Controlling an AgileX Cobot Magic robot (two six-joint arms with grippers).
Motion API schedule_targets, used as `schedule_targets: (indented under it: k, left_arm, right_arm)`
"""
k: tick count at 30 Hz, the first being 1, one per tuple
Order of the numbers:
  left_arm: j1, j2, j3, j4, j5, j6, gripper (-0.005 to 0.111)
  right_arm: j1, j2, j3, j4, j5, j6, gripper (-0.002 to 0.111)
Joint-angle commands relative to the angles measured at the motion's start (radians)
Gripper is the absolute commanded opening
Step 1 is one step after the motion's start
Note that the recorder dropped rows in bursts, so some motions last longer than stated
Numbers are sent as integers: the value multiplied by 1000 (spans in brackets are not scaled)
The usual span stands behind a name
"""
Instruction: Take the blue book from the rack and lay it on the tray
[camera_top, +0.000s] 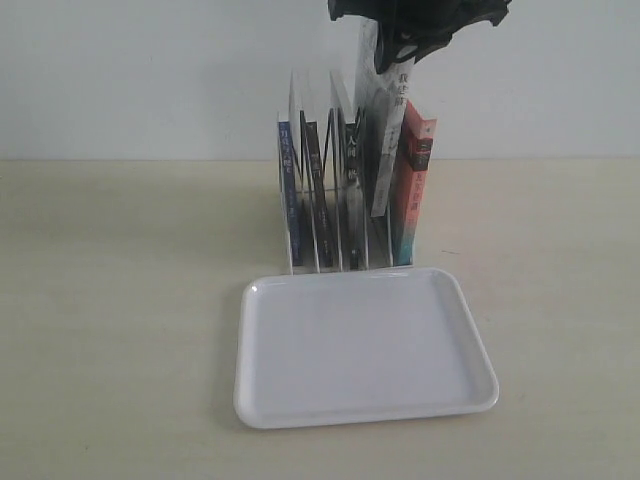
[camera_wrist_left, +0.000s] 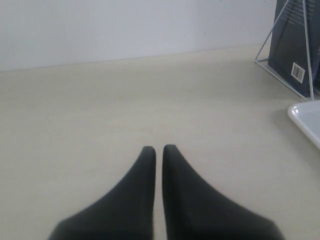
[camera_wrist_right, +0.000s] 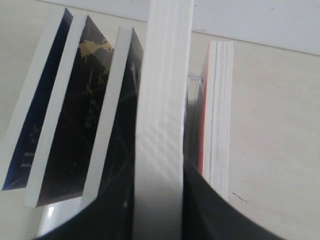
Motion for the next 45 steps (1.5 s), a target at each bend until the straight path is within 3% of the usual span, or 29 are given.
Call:
schedule_targets:
  k: [1, 19, 21, 26, 28, 37, 45]
  left_arm:
    - [2, -3, -3, -2, -13, 4, 5]
    - [2, -3, -3, -2, -13, 4, 5]
    - [2, -3, -3, -2, -13, 4, 5]
    - [2, -3, -3, -2, -13, 4, 5]
    - [2, -3, -3, -2, -13, 4, 5]
    - [2, -3, -3, -2, -13, 4, 5]
    - [2, -3, -3, -2, -13, 4, 5]
  right_arm:
    - [-1, -12, -14, 2, -43, -7, 0]
    - [-1, 103, -14, -2, -43, -9, 0]
    - [-1, 103, -14, 0, -43, -11, 6]
    - [-1, 99, -14, 23, -43, -26, 46]
    - [-1, 96, -14, 26, -43, -26, 52]
    - [-1, -6, -14, 60, -43, -31, 30]
    - [26, -57, -11, 234, -43, -119, 30]
